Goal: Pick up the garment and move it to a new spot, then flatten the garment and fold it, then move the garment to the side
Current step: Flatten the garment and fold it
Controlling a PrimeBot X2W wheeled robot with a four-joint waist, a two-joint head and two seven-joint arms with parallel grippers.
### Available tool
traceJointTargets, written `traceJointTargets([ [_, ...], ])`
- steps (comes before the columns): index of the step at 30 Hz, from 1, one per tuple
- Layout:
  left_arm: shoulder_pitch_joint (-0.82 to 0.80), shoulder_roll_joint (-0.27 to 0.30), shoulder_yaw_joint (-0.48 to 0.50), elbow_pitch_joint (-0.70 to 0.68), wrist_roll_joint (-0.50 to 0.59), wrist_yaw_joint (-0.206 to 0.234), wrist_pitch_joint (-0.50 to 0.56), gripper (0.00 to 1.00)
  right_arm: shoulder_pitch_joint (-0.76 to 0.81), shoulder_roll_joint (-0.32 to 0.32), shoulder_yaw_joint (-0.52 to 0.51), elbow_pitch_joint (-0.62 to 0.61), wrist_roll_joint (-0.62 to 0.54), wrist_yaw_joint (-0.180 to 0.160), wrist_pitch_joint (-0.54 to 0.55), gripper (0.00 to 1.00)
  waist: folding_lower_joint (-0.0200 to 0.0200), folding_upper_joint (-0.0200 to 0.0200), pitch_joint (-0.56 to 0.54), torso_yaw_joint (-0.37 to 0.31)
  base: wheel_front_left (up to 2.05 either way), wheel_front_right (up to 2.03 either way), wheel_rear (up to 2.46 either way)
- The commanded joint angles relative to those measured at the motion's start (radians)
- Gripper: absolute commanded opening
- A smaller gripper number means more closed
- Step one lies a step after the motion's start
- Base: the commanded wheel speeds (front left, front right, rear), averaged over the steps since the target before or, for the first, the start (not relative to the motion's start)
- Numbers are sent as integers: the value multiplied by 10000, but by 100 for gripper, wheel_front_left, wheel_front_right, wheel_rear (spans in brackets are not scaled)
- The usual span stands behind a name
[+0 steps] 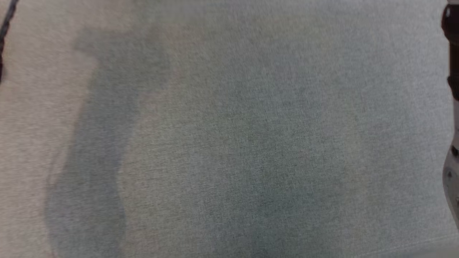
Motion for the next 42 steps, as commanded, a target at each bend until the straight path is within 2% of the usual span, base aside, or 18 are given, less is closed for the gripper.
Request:
traceJointTargets([
  [1,6,60,-36,279,63,-51,-104,0,39,77,89,232,-56,1,-145,0,0,0,705,-410,0,0,0],
  [4,-100,-1,-181,1303,189,-255,-544,0,69,244,530,936,25,1,-562,0,0,0,1281,-479,0,0,0],
  [10,1133,-328,-433,3004,-217,-662,-1414,0,1380,326,1463,1995,389,1,-1106,0,0,0,1869,-435,0,0,0],
  [13,1917,-593,-439,3370,-636,-783,-1907,0,2212,188,1648,2110,616,1,-1180,0,0,0,1794,-261,0,0,0],
  [15,2398,-783,-563,3369,-828,-835,-2109,0,2725,20,1493,1720,704,1,-1197,0,0,0,1692,-90,0,0,0],
  [28,5459,-727,-1028,1144,-1612,-865,-2529,0,6895,-937,348,-1643,752,1,-1172,0,0,0,337,642,0,0,0],
  [32,6843,-805,-703,65,-1343,-853,-2533,0,8194,-1007,106,-2374,739,1,-1160,0,0,0,-303,595,0,0,0],
  [42,11156,-1277,285,-2884,-592,-479,-2526,0,11535,-928,79,-3980,830,1,-1142,0,0,0,-1918,175,0,0,0],
])
